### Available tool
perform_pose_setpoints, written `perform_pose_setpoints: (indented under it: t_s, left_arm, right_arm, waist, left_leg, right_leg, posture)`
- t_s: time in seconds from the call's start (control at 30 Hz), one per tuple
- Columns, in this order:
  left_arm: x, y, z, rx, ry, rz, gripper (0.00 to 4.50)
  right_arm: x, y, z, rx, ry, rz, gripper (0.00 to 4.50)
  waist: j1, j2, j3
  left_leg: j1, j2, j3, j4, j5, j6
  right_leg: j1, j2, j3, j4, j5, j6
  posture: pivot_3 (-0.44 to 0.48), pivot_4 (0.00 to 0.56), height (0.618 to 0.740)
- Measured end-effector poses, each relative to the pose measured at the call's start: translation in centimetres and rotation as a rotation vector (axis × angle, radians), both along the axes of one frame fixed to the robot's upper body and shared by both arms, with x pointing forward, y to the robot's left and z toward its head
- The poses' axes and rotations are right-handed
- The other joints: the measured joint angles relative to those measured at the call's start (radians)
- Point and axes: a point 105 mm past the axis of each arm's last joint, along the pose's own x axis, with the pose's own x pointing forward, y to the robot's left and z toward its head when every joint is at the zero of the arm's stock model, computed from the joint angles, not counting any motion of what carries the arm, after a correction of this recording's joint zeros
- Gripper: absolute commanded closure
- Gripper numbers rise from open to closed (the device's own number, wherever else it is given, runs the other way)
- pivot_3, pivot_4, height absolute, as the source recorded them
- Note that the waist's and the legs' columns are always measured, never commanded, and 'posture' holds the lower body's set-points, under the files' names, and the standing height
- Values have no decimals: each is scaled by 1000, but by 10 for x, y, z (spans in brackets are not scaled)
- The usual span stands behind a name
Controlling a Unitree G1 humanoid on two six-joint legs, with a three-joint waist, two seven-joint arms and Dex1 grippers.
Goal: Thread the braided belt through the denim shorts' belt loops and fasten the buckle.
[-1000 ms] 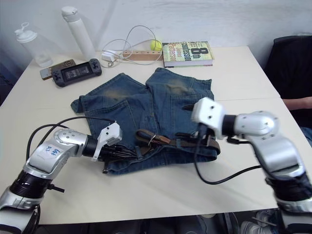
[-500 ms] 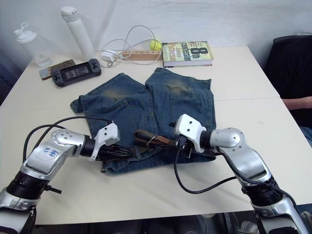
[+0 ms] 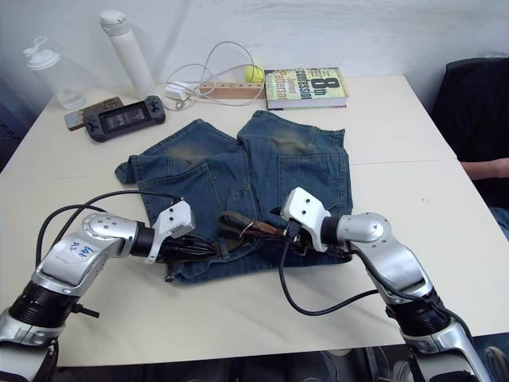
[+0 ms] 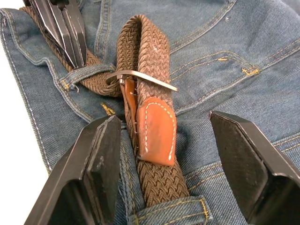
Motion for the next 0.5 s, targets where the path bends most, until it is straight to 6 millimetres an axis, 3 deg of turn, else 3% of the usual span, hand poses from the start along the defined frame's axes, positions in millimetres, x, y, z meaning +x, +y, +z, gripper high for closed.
perform_pose_setpoints:
  t_s: [0.03, 0.2, 0.5]
  left_arm:
    - [0, 0, 0, 0, 0, 0, 4500]
    - [-2, 1, 0, -2, -11, 10, 4500]
    - [-2, 1, -1, -3, -15, 17, 4500]
  right_arm:
    - [0, 0, 0, 0, 1, 0, 2163]
    - [1, -2, -6, -6, 47, -21, 4355]
    - [2, -5, -11, -8, 115, -44, 4461]
  waist:
    - [0, 0, 0]
    - [0, 0, 0]
    - [0, 0, 0]
  left_leg:
    - [0, 0, 0, 0, 0, 0]
    - [0, 0, 0, 0, 0, 0]
    - [0, 0, 0, 0, 0, 0]
  right_leg:
    - [0, 0, 0, 0, 0, 0]
    - [0, 0, 0, 0, 0, 0]
    - [0, 0, 0, 0, 0, 0]
  posture:
    - [0, 150, 735]
    - [0, 150, 735]
    - [0, 150, 735]
